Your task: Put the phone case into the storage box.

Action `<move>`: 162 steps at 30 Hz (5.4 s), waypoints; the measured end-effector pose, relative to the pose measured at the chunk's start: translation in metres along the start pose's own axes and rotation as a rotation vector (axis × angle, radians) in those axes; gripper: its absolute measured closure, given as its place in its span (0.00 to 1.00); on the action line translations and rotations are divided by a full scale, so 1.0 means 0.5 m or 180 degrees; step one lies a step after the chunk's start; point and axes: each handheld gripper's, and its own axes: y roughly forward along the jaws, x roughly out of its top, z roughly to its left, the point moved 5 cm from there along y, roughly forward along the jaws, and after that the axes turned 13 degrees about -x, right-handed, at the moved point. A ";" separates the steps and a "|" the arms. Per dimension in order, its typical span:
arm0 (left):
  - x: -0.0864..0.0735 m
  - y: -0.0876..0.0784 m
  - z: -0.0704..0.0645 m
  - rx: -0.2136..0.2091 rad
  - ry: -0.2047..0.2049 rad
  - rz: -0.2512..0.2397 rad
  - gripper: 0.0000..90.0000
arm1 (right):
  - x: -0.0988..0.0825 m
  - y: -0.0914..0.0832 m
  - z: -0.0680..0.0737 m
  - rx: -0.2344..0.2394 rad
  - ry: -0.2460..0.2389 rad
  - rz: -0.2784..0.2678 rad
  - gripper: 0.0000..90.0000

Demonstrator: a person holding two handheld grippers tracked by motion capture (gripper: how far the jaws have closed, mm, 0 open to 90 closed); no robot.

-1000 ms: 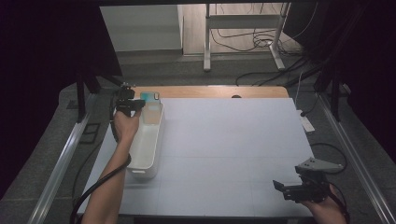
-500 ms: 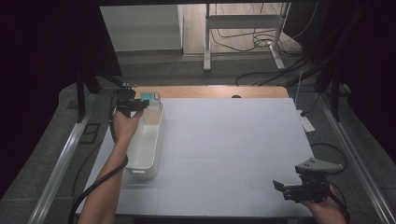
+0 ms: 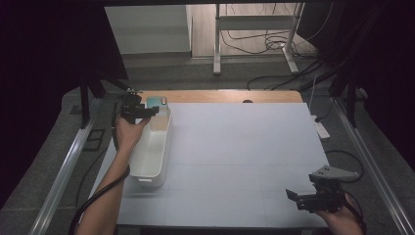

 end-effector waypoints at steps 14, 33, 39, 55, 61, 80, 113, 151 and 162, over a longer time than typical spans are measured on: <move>-0.016 -0.025 -0.018 -0.0324 0.0079 -0.0030 0.16 | 0.000 0.000 0.000 -0.0001 -0.0006 0.0004 0.01; -0.041 -0.050 -0.057 -0.0521 0.0322 0.0096 0.04 | 0.000 0.001 0.000 -0.0002 0.0008 0.0006 0.01; -0.054 -0.055 -0.075 -0.0562 0.0456 0.0142 0.02 | 0.000 0.001 -0.001 0.0007 0.0022 0.0022 0.00; -0.078 -0.074 -0.099 -0.0744 0.0551 0.0040 0.01 | 0.000 0.002 -0.001 -0.0022 0.0023 0.0016 0.00; -0.087 -0.084 -0.112 -0.0843 0.0599 0.0009 0.02 | 0.000 0.001 0.000 -0.0039 0.0009 0.0025 0.00; -0.113 -0.103 -0.146 -0.0907 0.0778 -0.0069 0.00 | 0.000 0.001 0.000 -0.0032 0.0015 0.0013 0.00; -0.189 -0.148 -0.174 -0.0921 0.0780 -0.0009 0.00 | 0.000 0.002 0.002 -0.0041 -0.0013 0.0030 0.00; -0.289 -0.238 -0.173 -0.0889 0.0694 -0.0094 0.00 | 0.000 0.003 0.002 -0.0048 -0.0017 0.0047 0.00; -0.315 -0.265 -0.164 -0.0839 0.0626 -0.0151 0.00 | 0.000 0.003 0.002 -0.0049 -0.0011 0.0050 0.00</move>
